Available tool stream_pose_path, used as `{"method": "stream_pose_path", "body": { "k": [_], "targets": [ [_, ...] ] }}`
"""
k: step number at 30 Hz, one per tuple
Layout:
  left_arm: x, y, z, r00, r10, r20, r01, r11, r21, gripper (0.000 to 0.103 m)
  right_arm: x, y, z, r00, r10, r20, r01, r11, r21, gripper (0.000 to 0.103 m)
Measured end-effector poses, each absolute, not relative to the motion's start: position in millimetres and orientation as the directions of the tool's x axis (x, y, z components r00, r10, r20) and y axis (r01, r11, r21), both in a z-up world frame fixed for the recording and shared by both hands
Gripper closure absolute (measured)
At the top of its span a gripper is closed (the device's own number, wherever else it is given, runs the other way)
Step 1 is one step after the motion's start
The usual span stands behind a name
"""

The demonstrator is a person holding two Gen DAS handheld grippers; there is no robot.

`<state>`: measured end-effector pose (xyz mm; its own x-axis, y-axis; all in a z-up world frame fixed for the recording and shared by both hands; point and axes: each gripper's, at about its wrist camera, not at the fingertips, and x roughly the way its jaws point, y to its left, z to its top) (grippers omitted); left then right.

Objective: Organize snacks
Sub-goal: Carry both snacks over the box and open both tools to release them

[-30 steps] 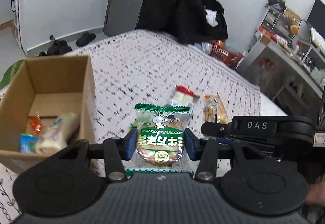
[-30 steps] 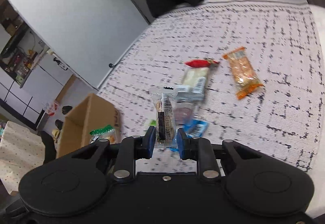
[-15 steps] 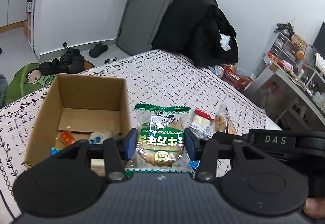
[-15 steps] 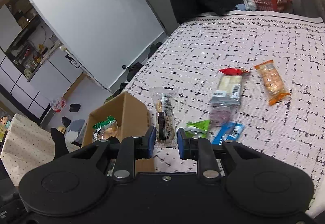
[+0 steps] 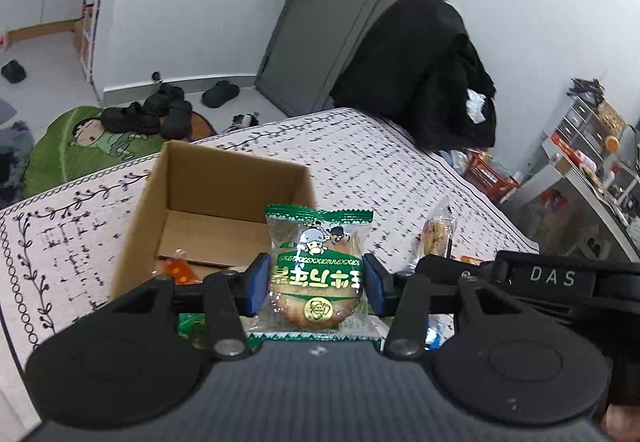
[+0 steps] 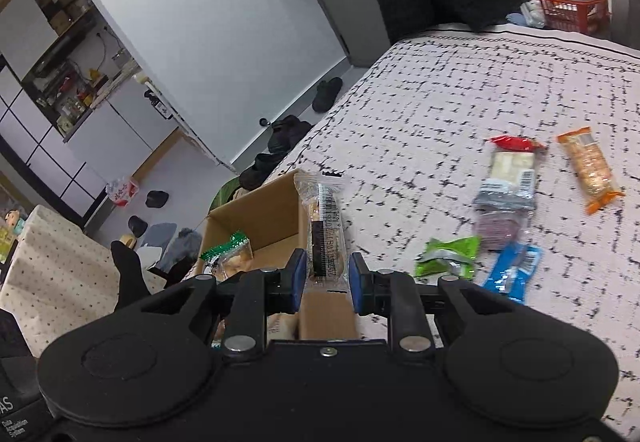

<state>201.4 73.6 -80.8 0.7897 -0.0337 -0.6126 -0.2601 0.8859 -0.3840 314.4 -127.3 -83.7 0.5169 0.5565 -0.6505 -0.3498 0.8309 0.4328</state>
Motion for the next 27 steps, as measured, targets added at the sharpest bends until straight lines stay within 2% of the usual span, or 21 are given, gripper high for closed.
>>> {"method": "stream_pose_path", "body": {
  "k": [9, 14, 23, 25, 26, 27],
  "targets": [
    [201, 100, -93, 0.771, -0.009, -0.636, -0.321, 0.858, -0.401, 0.055, 319, -93, -90, 0.486, 0.573, -0.66, -0.375, 0.819, 0.435, 0.08],
    [203, 110, -101, 0.767, -0.044, -0.64, -0.338, 0.819, -0.463, 0.042, 324, -80, -91, 0.479, 0.58, -0.659, -0.386, 0.813, 0.435, 0.08],
    [204, 109, -103, 0.744, 0.001, -0.668, -0.379, 0.825, -0.42, 0.034, 330, -68, -88, 0.446, 0.627, -0.638, -0.417, 0.777, 0.472, 0.077],
    [204, 108, -103, 0.739, 0.008, -0.674, -0.382, 0.828, -0.41, 0.031, 330, -68, -85, 0.436, 0.646, -0.626, -0.43, 0.761, 0.486, 0.074],
    [205, 108, -103, 0.737, 0.009, -0.676, -0.385, 0.827, -0.409, 0.029, 330, -67, -84, 0.433, 0.651, -0.623, -0.433, 0.757, 0.49, 0.063],
    [205, 107, -103, 0.735, 0.011, -0.678, -0.388, 0.827, -0.407, 0.027, 329, -69, -83, 0.436, 0.652, -0.621, -0.433, 0.757, 0.49, 0.048]
  ]
}}
